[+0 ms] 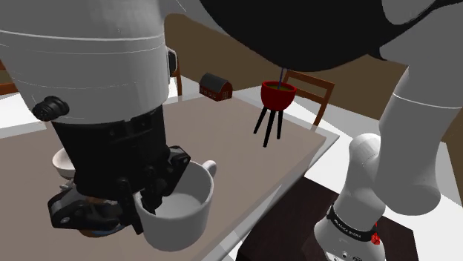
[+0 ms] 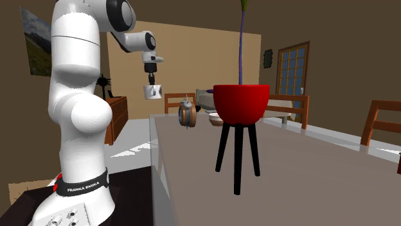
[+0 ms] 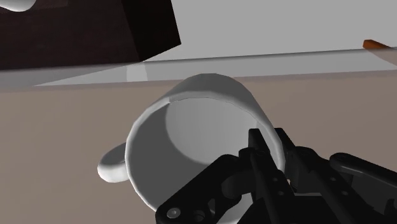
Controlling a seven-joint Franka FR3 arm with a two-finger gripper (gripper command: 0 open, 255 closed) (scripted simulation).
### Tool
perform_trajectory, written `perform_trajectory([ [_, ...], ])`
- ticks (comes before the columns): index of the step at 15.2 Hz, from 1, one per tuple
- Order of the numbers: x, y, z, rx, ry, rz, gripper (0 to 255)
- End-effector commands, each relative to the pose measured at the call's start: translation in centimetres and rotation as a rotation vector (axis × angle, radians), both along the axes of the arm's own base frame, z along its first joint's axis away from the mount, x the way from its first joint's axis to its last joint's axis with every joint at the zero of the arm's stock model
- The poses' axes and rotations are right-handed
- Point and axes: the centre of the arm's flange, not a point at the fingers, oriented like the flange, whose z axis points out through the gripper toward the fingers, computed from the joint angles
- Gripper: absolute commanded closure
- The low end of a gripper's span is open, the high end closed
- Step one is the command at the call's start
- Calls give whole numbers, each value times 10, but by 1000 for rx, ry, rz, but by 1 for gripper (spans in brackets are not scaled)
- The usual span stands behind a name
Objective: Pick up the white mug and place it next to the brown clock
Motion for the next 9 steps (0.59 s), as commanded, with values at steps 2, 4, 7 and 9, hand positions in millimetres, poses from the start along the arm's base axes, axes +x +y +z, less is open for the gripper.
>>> perform_trajectory([
  [2,1,0,-16,1,0,0,255],
  [4,1,0,-27,1,0,0,255],
  [7,1,0,-42,1,0,0,255],
  [9,1,0,-53,1,0,0,255],
])
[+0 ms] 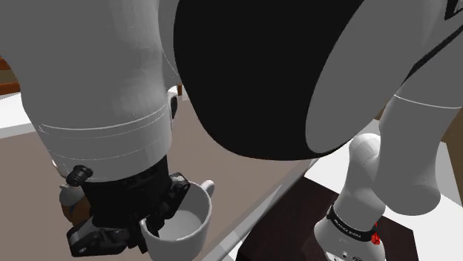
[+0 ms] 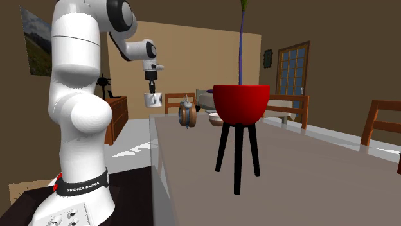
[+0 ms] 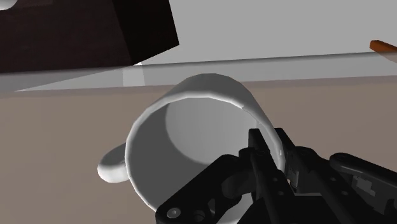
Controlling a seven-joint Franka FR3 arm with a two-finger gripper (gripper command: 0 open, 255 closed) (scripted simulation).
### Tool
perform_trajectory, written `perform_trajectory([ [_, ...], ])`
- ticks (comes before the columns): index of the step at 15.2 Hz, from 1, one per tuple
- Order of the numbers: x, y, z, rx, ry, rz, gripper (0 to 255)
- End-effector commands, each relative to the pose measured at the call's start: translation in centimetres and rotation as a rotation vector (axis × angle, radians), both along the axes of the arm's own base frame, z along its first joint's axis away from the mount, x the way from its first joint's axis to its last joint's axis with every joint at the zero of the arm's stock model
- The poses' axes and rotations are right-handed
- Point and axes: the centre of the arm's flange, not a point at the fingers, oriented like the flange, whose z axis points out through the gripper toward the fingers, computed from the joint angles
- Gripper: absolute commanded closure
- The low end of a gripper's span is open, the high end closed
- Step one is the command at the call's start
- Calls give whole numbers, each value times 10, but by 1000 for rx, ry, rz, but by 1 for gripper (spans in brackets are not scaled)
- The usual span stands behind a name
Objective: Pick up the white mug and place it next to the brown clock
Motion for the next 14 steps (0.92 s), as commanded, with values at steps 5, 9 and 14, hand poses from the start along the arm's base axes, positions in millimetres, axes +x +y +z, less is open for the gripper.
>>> perform_trajectory([
  [5,0,1,-32,0,0,0,255],
  [9,0,1,-53,0,0,0,255],
  [14,0,1,-80,0,0,0,255],
])
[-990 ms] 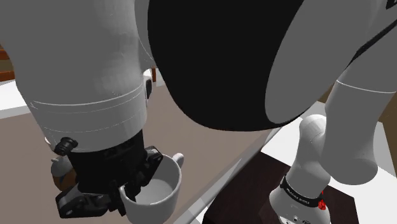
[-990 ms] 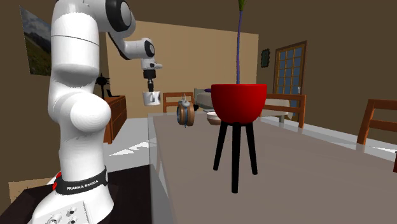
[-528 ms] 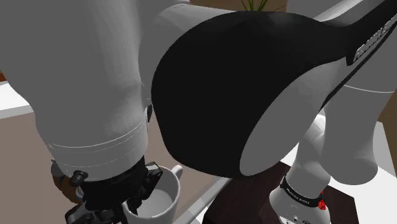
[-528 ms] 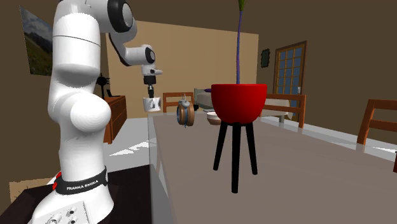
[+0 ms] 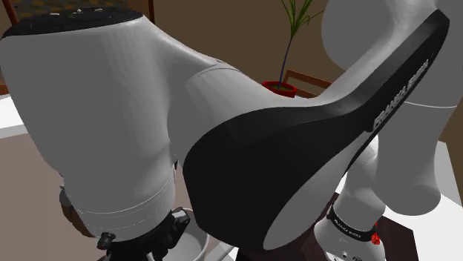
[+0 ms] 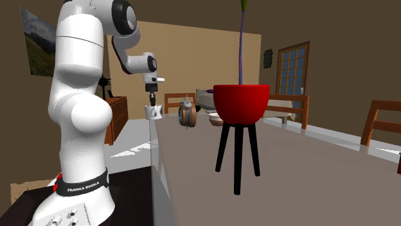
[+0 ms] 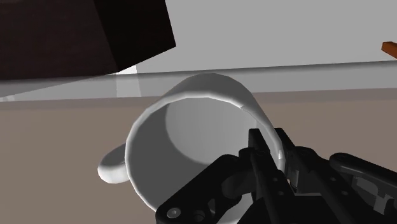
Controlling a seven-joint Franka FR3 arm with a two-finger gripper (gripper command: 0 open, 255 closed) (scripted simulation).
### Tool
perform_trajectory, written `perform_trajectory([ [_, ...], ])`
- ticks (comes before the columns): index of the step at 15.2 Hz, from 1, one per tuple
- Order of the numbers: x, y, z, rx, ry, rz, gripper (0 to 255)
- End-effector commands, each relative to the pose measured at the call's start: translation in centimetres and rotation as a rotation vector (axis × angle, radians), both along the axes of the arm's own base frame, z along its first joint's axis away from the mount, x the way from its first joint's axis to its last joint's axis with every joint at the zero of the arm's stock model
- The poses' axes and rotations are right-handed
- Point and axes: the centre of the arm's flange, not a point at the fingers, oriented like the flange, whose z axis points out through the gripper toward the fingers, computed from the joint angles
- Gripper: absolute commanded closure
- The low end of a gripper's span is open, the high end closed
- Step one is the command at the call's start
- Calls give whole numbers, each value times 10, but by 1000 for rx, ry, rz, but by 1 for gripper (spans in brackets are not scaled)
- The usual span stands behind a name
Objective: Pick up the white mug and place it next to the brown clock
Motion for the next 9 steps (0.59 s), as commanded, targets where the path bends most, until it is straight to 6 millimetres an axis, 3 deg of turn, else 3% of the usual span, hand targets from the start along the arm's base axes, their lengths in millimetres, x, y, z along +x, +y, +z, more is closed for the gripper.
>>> perform_trajectory([
  [1,1,1,-10,0,0,0,255],
  [9,1,1,-52,0,0,0,255],
])
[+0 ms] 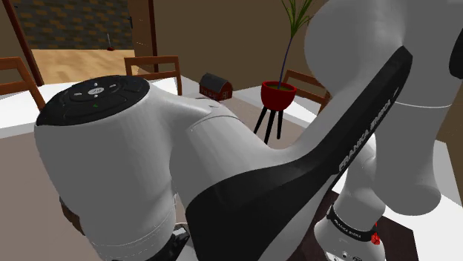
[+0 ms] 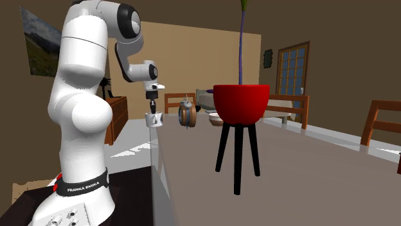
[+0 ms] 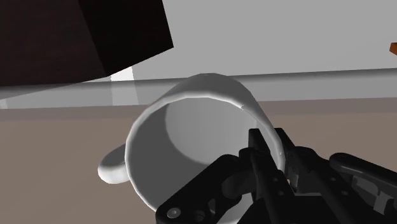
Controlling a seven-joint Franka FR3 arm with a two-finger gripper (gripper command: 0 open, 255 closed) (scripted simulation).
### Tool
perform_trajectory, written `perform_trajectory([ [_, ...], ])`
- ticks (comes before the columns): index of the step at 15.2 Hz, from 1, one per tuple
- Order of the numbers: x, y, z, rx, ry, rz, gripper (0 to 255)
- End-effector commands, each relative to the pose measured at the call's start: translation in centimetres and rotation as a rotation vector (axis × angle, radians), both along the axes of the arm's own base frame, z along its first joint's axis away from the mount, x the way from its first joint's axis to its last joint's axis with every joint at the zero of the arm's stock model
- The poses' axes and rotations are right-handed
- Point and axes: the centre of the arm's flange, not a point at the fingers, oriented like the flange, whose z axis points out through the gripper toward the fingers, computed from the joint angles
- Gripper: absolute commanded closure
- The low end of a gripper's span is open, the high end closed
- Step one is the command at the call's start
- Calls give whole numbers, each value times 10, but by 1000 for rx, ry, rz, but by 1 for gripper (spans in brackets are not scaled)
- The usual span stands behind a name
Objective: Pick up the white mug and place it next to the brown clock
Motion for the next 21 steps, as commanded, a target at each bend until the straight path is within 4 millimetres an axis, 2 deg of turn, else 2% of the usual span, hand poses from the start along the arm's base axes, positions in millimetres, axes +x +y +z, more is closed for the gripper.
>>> perform_trajectory([
  [1,0,0,-12,1,0,0,255],
  [4,0,0,-27,1,0,0,255],
  [11,0,0,-27,1,0,0,255],
  [12,0,0,-27,1,0,0,0],
  [17,0,0,-27,1,0,0,0],
  [21,-2,3,23,1,0,0,0],
])
